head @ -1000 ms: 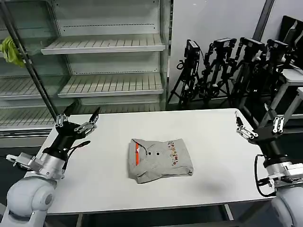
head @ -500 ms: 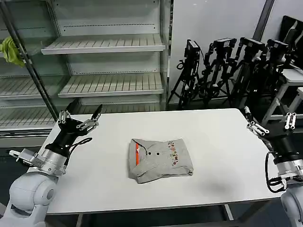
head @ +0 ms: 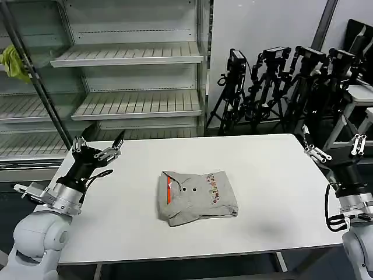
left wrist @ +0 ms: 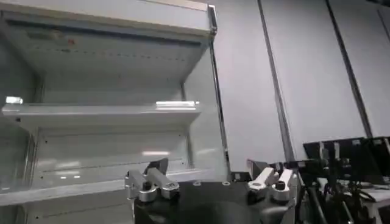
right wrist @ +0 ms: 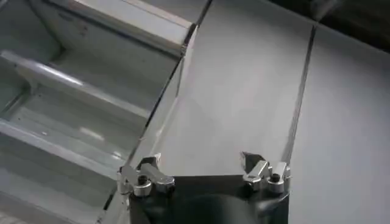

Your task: Fold and organize the clothes.

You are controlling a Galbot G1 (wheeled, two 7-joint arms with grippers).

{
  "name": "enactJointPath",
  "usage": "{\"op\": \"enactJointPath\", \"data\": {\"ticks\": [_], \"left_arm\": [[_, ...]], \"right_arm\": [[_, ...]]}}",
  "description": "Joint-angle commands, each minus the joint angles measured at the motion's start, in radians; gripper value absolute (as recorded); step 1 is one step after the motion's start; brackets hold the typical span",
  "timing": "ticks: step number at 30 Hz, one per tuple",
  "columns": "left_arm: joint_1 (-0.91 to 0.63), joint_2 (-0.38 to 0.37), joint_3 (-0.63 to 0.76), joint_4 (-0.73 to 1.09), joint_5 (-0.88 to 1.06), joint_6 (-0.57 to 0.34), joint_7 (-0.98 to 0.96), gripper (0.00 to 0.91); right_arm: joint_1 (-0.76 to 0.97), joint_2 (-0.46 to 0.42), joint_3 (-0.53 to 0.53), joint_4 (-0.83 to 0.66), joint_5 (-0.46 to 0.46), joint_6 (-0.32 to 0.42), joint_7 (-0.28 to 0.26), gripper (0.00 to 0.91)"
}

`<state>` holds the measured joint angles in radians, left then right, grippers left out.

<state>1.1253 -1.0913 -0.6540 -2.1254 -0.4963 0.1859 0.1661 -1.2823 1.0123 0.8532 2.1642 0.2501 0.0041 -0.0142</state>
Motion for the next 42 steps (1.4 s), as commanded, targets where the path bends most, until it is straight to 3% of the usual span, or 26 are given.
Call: {"op": "enactJointPath", "data": {"ticks": [1,26,30,32,36,38,40,42], "left_arm": [[-0.007,-0.004,0.006,0.005,0.017,0.007,0.003,0.877],[0.013,-0.022,-0.007,-0.001,0.031,0.004,0.001,0.877],[0.019,-0.022,-0.018,-0.01,0.033,0.006,-0.003,0.877],[0.026,-0.026,-0.022,-0.009,0.05,-0.003,-0.002,0.877],[0.037,-0.039,-0.027,-0.018,0.049,-0.004,-0.002,0.877],[0.04,-0.043,-0.027,-0.025,0.034,0.001,-0.004,0.877],[0.042,-0.046,-0.029,-0.028,0.039,-0.001,-0.002,0.877],[0.045,-0.049,-0.032,-0.032,0.034,0.0,-0.004,0.877]], "right_arm": [[0.032,0.006,-0.025,-0.01,-0.004,0.01,0.011,0.907],[0.047,0.004,-0.049,-0.017,-0.007,0.013,0.024,0.907],[0.056,-0.011,-0.035,-0.02,-0.082,0.008,0.06,0.907],[0.053,-0.023,-0.034,-0.01,-0.064,-0.022,0.092,0.907],[0.052,-0.031,-0.012,-0.007,-0.034,-0.046,0.067,0.907],[0.05,-0.033,-0.001,-0.017,-0.049,0.0,0.004,0.907],[0.042,-0.037,0.003,-0.003,0.0,-0.011,-0.027,0.907],[0.045,-0.035,0.012,-0.015,-0.011,0.055,-0.079,0.907]]}}
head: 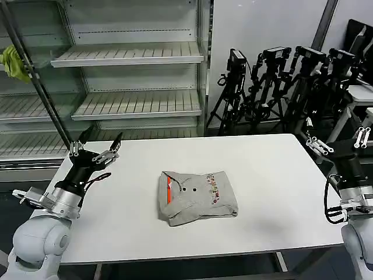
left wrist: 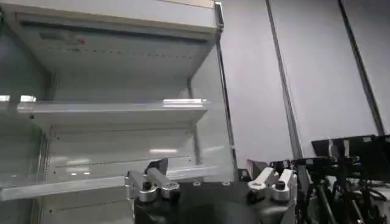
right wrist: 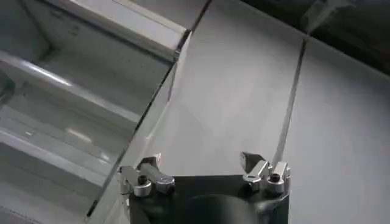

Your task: Fold and organize the clothes.

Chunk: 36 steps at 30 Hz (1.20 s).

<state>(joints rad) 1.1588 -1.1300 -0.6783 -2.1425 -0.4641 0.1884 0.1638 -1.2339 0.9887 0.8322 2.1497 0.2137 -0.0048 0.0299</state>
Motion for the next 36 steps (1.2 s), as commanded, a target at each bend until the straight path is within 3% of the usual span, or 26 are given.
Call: {"op": "enactJointPath", "data": {"ticks": [1,3,6,15,36], "left_arm": [[0.013,-0.01,-0.008,-0.018,0.001,-0.002,-0.002,0.877],[0.02,-0.01,-0.013,-0.023,0.002,-0.004,-0.001,0.877],[0.028,-0.01,-0.02,-0.033,-0.006,-0.003,-0.001,0.877],[0.046,-0.01,-0.028,-0.047,-0.006,-0.005,0.0,0.887],[0.063,-0.013,-0.036,-0.068,-0.005,-0.004,0.0,0.887]], "right_arm": [[-0.005,-0.011,0.028,0.003,0.049,0.057,-0.122,0.907],[-0.004,-0.002,0.023,0.005,0.049,0.063,-0.116,0.907],[-0.01,0.012,0.006,0.025,0.124,0.018,-0.092,0.907],[-0.02,0.048,-0.025,0.026,0.119,-0.007,-0.043,0.907],[-0.032,0.068,-0.039,0.045,0.099,0.015,-0.054,0.907]]}}
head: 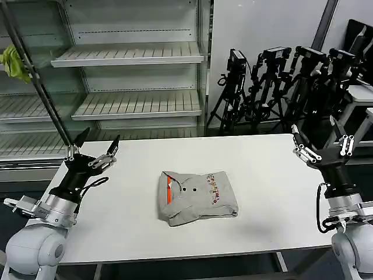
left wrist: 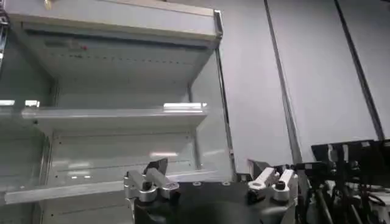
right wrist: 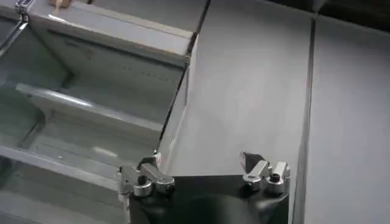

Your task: Fold and organize the clothes.

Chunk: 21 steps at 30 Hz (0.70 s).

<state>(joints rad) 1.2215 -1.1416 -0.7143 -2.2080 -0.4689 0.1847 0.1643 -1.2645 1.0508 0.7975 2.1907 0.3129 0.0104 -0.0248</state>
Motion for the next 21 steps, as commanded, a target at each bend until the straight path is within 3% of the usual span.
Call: {"op": "enactJointPath", "data": {"ticks": [1,21], "left_arm": [[0.001,-0.001,0.001,-0.004,-0.001,0.0,0.0,0.887],[0.001,-0.009,0.007,-0.005,0.0,-0.002,0.002,0.887]], "right_arm": [[-0.001,0.006,-0.004,0.004,-0.001,0.0,0.0,0.907],[-0.001,0.01,-0.015,-0.006,-0.059,0.023,0.007,0.907]]}}
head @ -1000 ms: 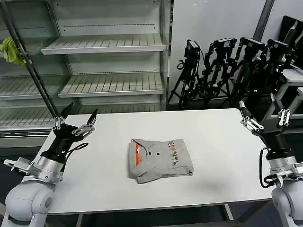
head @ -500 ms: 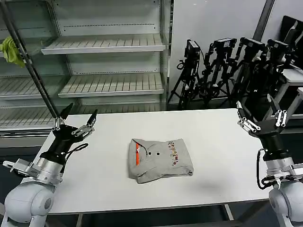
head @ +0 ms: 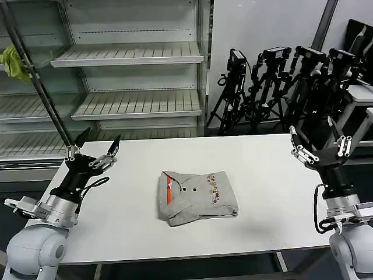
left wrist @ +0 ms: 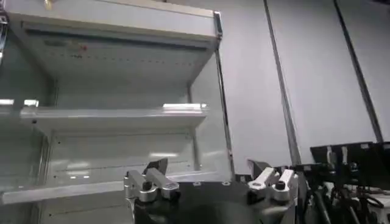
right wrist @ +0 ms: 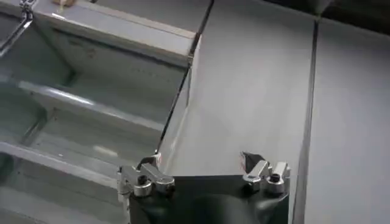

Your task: Fold and organize the clothes.

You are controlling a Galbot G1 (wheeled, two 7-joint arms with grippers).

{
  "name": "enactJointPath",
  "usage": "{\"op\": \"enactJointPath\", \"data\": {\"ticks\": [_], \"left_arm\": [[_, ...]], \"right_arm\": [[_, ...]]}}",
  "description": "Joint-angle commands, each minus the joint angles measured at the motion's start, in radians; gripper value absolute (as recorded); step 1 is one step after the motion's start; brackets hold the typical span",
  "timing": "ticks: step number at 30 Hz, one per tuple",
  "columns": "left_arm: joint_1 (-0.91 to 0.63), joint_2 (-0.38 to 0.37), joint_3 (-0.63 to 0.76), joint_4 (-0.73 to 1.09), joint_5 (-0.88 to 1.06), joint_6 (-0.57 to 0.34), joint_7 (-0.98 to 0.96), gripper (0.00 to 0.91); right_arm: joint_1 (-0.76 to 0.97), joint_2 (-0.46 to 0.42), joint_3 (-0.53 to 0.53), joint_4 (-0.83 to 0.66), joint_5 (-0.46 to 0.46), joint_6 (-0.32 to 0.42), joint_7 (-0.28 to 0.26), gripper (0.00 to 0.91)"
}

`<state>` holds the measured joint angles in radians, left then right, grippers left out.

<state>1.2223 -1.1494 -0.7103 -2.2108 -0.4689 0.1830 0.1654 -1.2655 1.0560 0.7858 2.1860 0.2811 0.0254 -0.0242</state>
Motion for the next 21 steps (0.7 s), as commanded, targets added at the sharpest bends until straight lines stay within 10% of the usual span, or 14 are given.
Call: {"op": "enactJointPath", "data": {"ticks": [1,21], "left_arm": [[0.0,-0.002,0.003,-0.002,0.0,0.0,0.001,0.887],[0.018,-0.007,0.001,-0.017,0.0,-0.001,0.002,0.887]], "right_arm": [[0.0,0.004,-0.004,-0.001,-0.029,0.007,0.006,0.907],[-0.006,0.008,-0.009,0.007,-0.039,0.01,0.008,0.907]]}}
